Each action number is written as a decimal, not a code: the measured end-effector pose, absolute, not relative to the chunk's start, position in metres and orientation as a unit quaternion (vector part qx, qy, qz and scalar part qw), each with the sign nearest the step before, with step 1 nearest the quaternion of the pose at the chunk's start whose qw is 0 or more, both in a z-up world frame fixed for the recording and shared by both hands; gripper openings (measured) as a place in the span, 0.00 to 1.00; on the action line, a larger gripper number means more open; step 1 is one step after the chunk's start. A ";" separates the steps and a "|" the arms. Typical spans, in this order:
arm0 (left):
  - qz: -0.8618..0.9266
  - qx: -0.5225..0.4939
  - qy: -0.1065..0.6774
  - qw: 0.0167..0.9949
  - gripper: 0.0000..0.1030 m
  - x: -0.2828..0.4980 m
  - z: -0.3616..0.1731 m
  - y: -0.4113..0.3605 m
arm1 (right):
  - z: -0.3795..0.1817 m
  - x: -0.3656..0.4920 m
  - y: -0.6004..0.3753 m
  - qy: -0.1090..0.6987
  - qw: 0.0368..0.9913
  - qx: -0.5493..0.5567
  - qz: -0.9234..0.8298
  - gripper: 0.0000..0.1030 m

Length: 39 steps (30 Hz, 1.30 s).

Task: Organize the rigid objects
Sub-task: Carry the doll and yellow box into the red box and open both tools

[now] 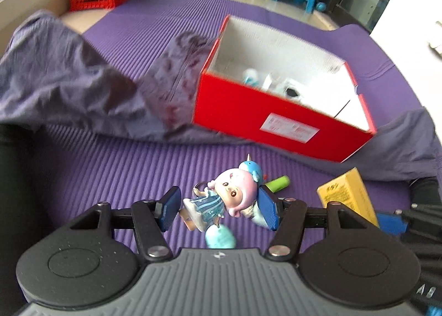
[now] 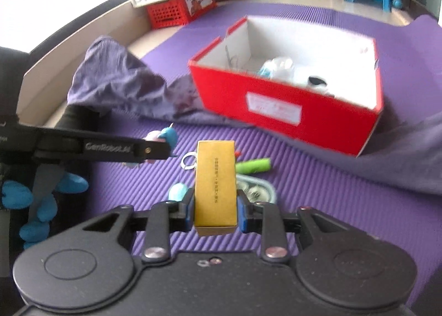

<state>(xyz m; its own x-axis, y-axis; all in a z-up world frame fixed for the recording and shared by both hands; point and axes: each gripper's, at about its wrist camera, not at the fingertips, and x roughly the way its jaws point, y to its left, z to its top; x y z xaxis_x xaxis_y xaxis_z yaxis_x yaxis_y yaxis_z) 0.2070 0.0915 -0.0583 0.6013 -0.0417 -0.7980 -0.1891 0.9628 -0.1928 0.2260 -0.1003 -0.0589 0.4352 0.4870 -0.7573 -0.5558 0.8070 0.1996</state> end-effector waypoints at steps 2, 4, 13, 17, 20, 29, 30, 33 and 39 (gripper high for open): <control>0.035 -0.128 0.435 0.891 0.58 0.210 -0.044 0.088 | -0.044 0.232 -0.107 0.422 0.853 -0.036 0.304 0.27; 0.030 -0.123 0.424 0.897 0.58 0.214 -0.030 0.085 | -0.029 0.237 -0.113 0.409 0.861 -0.035 0.300 0.27; 0.023 -0.090 0.383 0.919 0.58 0.252 0.018 0.075 | 0.022 0.277 -0.132 0.342 0.899 -0.043 0.270 0.27; 0.023 -0.081 0.374 0.923 0.58 0.278 0.027 0.075 | 0.024 0.297 -0.135 0.334 0.907 -0.046 0.254 0.27; 0.025 -0.070 0.371 0.926 0.58 0.300 0.029 0.075 | 0.021 0.317 -0.133 0.331 0.911 -0.052 0.242 0.27; 0.030 -0.037 0.380 0.924 0.58 0.376 0.008 0.073 | -0.010 0.377 -0.120 0.353 0.907 -0.063 0.219 0.27; 0.031 -0.035 0.385 0.922 0.58 0.383 0.003 0.073 | -0.015 0.384 -0.118 0.357 0.906 -0.064 0.217 0.27; 0.033 -0.032 0.398 0.916 0.58 0.407 -0.013 0.072 | -0.031 0.398 -0.111 0.369 0.902 -0.065 0.214 0.27; 0.037 -0.023 0.419 0.907 0.58 0.447 -0.046 0.067 | -0.068 0.426 -0.100 0.401 0.890 -0.065 0.207 0.27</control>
